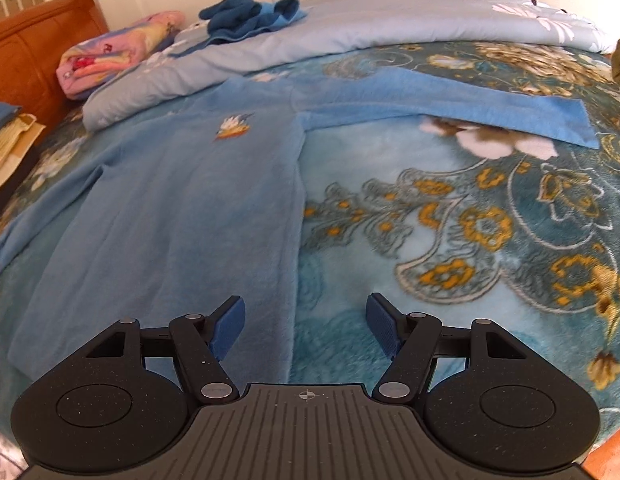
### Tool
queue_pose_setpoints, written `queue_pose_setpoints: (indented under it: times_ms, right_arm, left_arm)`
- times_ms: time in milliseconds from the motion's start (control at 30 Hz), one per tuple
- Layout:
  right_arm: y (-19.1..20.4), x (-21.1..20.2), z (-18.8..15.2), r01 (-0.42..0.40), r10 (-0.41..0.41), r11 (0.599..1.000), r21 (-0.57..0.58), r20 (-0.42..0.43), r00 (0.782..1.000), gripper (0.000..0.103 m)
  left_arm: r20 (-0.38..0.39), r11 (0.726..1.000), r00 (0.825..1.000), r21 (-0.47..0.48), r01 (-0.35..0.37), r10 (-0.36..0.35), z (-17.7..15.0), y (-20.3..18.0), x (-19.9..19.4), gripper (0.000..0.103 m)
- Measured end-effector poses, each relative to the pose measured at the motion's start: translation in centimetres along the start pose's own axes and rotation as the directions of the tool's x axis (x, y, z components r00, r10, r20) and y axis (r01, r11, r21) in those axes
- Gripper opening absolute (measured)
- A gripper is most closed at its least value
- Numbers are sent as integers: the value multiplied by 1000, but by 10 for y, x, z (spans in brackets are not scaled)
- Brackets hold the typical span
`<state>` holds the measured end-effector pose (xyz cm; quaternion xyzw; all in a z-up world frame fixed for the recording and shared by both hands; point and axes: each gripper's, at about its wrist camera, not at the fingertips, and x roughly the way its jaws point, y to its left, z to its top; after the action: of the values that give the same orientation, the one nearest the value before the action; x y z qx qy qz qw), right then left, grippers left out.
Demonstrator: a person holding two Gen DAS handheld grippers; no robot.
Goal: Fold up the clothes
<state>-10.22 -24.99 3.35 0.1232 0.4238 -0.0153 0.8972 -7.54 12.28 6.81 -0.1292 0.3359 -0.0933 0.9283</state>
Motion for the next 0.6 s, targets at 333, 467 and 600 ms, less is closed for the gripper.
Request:
queue_pose_setpoints:
  times_ms: [333,467,600]
  right_arm:
    - [6,-7,-11,-95,96,995,39,-35,995,23]
    - [0,-10,-16,-139,143,984,115,-29,989,12]
    - [0,-11,-21,-151,154,981,122,-13,988,5]
  left_arm:
    - [-141,997,987,-1,81,-80,-27,-31,13,51]
    - [-133,998,990,36,43,-38,-36,-44,17,50]
    - [-148,1000,989,3,20,-20,-38,-47,16,1]
